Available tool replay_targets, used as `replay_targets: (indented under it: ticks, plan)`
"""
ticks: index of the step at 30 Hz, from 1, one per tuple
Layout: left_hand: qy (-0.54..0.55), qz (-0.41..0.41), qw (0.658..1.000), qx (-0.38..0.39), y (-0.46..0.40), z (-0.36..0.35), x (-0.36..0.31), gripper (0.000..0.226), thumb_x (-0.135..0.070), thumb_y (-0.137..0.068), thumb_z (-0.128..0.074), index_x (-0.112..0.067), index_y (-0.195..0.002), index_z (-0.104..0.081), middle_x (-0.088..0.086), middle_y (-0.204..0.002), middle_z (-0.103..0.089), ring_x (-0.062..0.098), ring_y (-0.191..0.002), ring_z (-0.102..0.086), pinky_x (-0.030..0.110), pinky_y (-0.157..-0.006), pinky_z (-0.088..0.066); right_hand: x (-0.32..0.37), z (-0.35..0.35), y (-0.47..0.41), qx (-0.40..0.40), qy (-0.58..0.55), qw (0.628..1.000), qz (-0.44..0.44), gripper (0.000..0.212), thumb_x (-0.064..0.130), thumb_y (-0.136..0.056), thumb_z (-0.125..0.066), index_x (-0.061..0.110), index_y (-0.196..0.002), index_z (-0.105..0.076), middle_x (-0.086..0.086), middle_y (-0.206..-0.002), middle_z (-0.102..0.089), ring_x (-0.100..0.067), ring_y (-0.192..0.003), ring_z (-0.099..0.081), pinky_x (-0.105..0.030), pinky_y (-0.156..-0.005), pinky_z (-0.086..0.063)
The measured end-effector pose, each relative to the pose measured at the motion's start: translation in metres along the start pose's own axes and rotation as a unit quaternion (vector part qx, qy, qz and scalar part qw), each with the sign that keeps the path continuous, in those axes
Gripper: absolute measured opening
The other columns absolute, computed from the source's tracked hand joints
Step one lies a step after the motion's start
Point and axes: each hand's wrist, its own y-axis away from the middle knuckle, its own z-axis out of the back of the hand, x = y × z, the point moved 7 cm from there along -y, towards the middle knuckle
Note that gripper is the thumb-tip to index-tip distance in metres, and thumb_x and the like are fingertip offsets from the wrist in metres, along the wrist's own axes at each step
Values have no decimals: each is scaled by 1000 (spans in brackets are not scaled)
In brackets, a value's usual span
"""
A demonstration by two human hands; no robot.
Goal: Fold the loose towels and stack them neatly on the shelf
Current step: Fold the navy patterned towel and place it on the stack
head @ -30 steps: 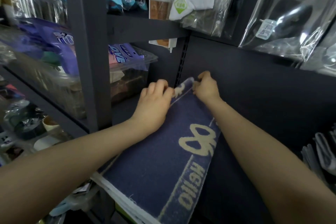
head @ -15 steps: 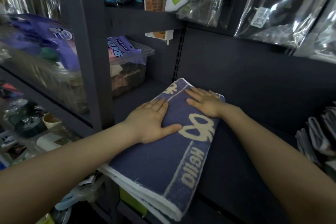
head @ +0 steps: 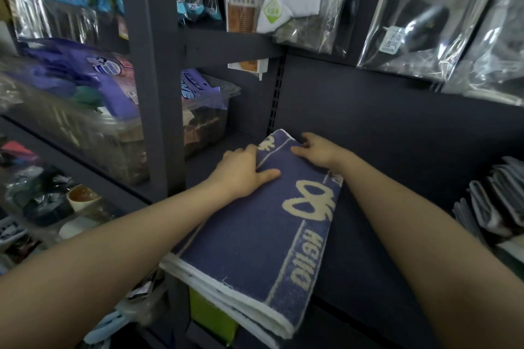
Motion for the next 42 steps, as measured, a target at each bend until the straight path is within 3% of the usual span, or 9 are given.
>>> replay_targets:
  ticks: [5, 10, 15, 19, 22, 26, 31, 35, 42]
  plan:
    - [-34, 55, 995, -69, -19, 5, 8, 61, -46, -83, -61, -11, -127, -40, 11, -128, -50, 34, -118, -41, 41, -90, -34, 17, 28, 20, -141, -82, 975, 150, 15, 3, -80, -62, 17, -83, -62, -6, -92, -60, -19, -89, -57, -31, -80, -45]
    - [-38, 23, 995, -85, -22, 7, 6, 56, -41, -81, -65, -16, -127, -47, 9, -126, -48, 32, -117, -37, 39, -90, -32, 7, 38, 69, -25, -134, 966, 221, 16, -18, -76, -60, -9, -88, -64, 2, -134, -38, -8, -126, -39, -19, -95, -38]
    - [-55, -156, 984, -69, 0, 8, -32, 3, -13, -85, -53, -14, -85, -51, 11, -107, -50, 32, -98, -50, 35, -75, -39, -6, 40, 109, 55, -260, 949, 170, 33, -10, -78, -62, 17, -91, -47, 1, -143, -38, -14, -136, -32, -22, -98, -38]
    - [-188, -319, 927, -66, 21, -3, -55, 13, -14, -89, -47, -15, -101, -54, 6, -111, -53, 25, -102, -49, 31, -77, -31, 16, 33, 124, 10, 83, 967, 240, 85, 62, -60, -66, 50, -132, -21, 21, -147, -16, -9, -143, -3, -38, -117, -1]
    - [-195, -376, 905, -52, 28, -5, -56, 15, -14, -90, -49, -14, -103, -56, 5, -111, -57, 24, -100, -51, 29, -80, -33, 38, 7, 126, 13, 304, 908, 289, 88, 67, -74, -56, 34, -145, -16, 17, -151, -12, -7, -143, 4, -38, -113, 15]
    - [-115, -310, 942, -53, 27, -1, -41, 35, -36, -89, -54, -15, -117, -51, 3, -119, -56, 22, -108, -52, 29, -83, -38, 61, -2, 129, 9, 358, 867, 347, 25, 28, -84, -49, 17, -105, -58, 1, -106, -63, -20, -102, -56, -38, -100, -37]
    - [-168, -228, 958, -39, 18, -7, -29, 64, -64, -82, -44, -22, -131, -41, -1, -127, -53, 19, -112, -52, 32, -80, -46, 51, 28, 87, 15, 83, 976, 203, 38, 40, -94, -43, 15, -74, -62, 1, -74, -67, -16, -73, -64, -28, -71, -47]
    - [-193, -279, 940, -22, 20, -15, -34, 58, -55, -90, -39, -21, -136, -37, 0, -134, -46, 18, -117, -47, 30, -84, -42, 17, 17, 30, 42, 181, 980, 66, 32, 39, -93, -48, 12, -109, -57, -5, -108, -60, -20, -95, -56, -27, -73, -41]
    - [-172, -256, 950, 42, 10, -23, -27, 59, -54, -90, -38, -26, -141, -27, 5, -154, -18, 19, -140, -20, 31, -103, -33, 0, 16, 3, 39, 197, 979, 20, 38, 47, -83, -60, 10, -92, -62, -5, -86, -58, -18, -73, -53, -27, -56, -37]
